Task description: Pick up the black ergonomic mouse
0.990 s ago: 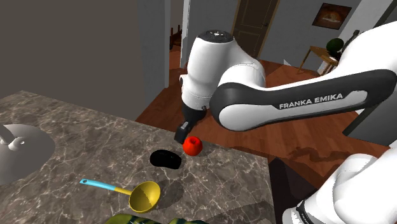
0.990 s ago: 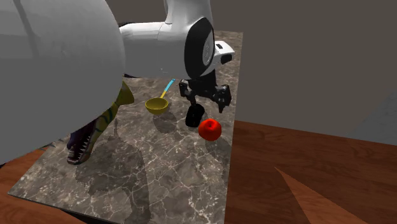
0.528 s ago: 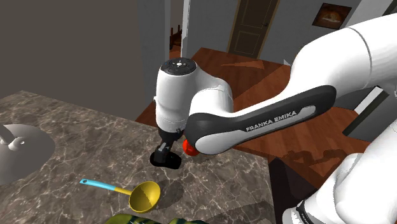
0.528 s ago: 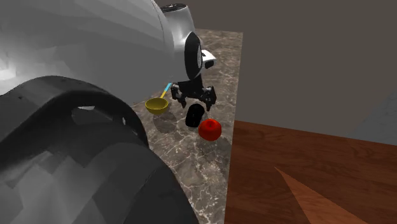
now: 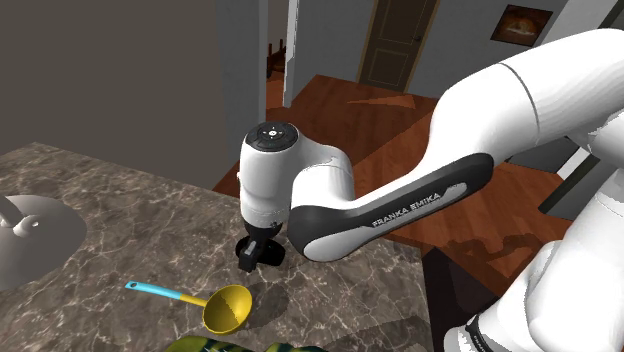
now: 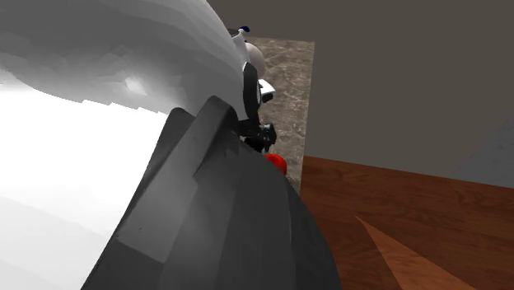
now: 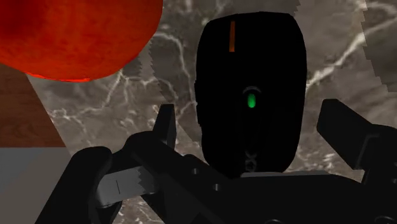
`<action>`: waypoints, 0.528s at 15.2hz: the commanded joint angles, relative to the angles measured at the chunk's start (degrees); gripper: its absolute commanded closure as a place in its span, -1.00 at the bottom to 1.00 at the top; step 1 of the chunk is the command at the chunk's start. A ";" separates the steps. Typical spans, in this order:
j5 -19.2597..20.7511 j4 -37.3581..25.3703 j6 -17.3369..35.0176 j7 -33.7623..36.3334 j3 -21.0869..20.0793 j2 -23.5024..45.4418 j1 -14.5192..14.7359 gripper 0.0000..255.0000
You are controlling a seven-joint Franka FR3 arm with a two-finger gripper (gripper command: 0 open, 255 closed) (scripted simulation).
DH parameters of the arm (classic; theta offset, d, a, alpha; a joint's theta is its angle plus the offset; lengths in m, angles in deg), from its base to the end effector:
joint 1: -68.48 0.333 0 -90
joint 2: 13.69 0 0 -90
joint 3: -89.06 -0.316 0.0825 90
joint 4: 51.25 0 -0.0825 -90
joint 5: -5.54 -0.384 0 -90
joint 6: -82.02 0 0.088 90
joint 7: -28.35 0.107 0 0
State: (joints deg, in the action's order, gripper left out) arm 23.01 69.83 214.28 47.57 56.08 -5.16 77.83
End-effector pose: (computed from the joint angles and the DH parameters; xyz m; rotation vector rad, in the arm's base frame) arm 0.4288 0.3753 0.3628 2.9097 0.8883 0.2192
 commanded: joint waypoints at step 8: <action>0.43 0.19 0.46 0.52 0.02 0.39 0.18 1.00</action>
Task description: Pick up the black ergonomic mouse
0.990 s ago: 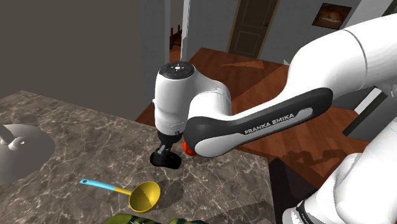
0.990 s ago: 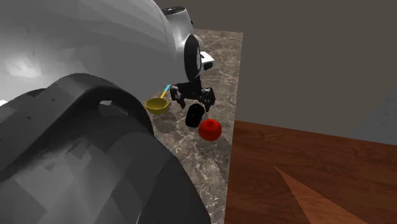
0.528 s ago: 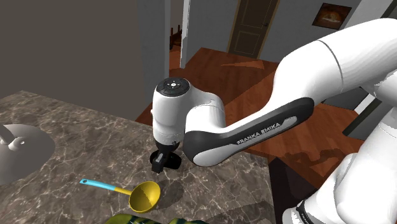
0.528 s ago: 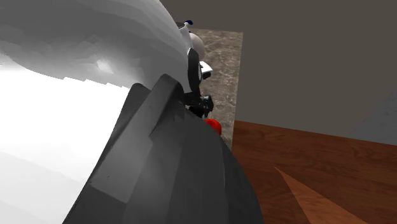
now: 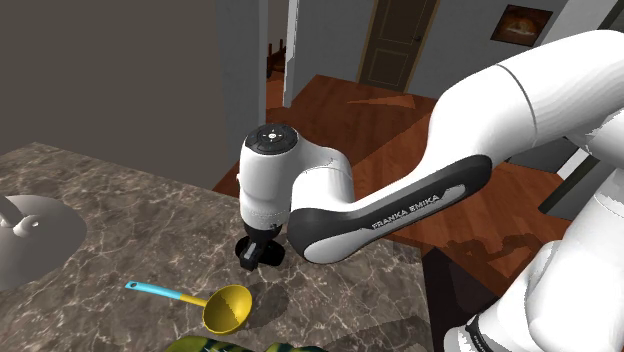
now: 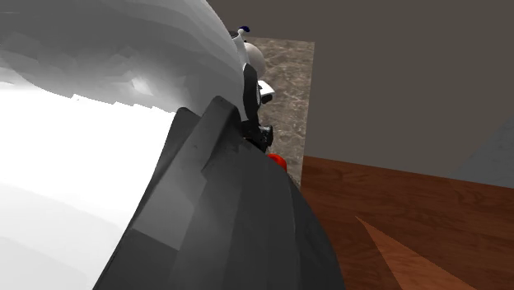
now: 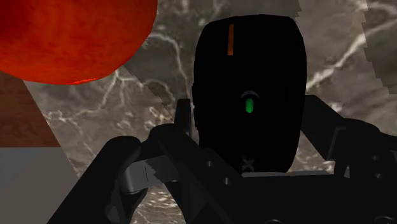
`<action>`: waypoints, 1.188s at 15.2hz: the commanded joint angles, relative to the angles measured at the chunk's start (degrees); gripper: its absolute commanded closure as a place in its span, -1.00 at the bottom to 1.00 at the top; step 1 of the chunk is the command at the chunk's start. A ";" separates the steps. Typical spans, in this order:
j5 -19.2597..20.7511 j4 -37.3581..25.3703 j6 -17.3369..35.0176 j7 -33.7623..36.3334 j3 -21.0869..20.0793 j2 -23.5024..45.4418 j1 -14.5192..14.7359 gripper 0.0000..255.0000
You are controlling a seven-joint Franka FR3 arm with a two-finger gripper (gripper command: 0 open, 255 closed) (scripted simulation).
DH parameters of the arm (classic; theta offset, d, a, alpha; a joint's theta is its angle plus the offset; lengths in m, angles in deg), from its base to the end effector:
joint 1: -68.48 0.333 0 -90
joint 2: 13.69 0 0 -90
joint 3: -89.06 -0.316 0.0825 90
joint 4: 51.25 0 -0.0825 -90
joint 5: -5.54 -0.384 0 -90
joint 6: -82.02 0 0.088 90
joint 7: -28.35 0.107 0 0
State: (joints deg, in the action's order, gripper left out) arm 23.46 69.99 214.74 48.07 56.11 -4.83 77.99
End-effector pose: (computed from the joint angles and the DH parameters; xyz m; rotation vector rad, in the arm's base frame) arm 0.4280 0.3765 0.3595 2.9096 0.8882 0.2222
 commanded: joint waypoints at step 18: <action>-6.19 -5.30 -9.74 -5.34 -0.87 -6.06 -0.87 1.00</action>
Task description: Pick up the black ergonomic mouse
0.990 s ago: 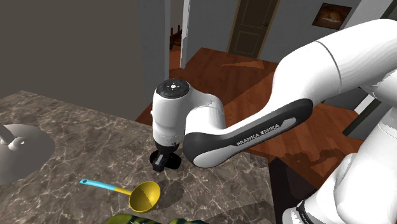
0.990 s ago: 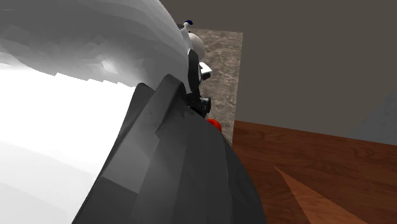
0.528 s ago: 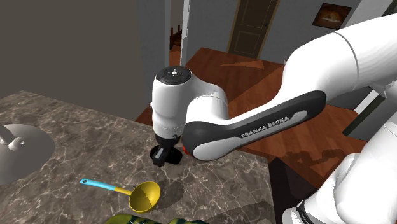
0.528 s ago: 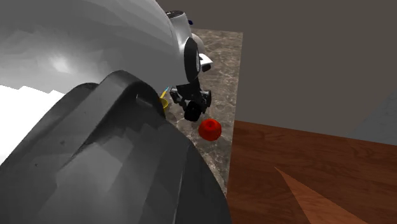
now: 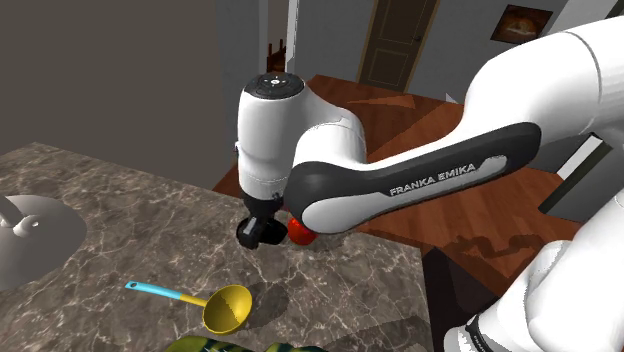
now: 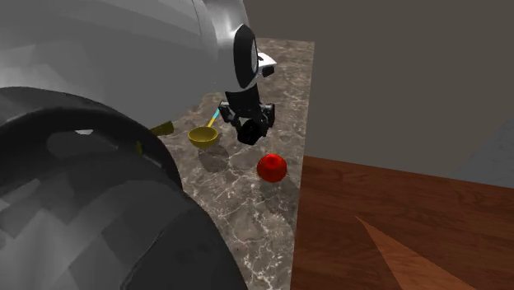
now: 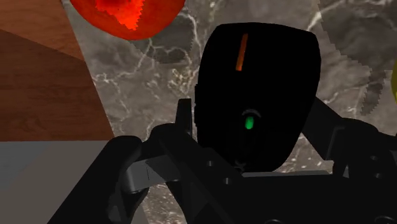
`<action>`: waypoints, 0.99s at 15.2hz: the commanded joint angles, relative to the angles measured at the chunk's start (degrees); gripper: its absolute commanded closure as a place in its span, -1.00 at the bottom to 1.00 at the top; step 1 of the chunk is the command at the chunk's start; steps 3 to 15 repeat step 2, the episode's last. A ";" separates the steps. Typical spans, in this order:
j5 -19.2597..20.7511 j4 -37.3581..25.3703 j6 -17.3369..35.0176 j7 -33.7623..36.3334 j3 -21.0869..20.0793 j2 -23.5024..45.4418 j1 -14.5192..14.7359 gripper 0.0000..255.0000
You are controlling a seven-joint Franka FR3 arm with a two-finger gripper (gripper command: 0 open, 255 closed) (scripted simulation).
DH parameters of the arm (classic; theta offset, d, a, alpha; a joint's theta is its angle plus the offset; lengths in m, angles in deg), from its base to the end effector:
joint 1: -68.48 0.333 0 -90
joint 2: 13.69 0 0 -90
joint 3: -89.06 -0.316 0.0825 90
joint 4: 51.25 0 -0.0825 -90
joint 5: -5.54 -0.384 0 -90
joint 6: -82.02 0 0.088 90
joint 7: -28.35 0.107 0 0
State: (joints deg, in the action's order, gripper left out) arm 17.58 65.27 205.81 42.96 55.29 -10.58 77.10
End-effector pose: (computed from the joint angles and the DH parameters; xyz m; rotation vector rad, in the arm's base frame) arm 0.4283 0.3751 0.4313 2.9096 0.8886 0.2197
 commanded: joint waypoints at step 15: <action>-0.36 -0.65 -0.92 -0.28 -0.05 -0.36 0.01 1.00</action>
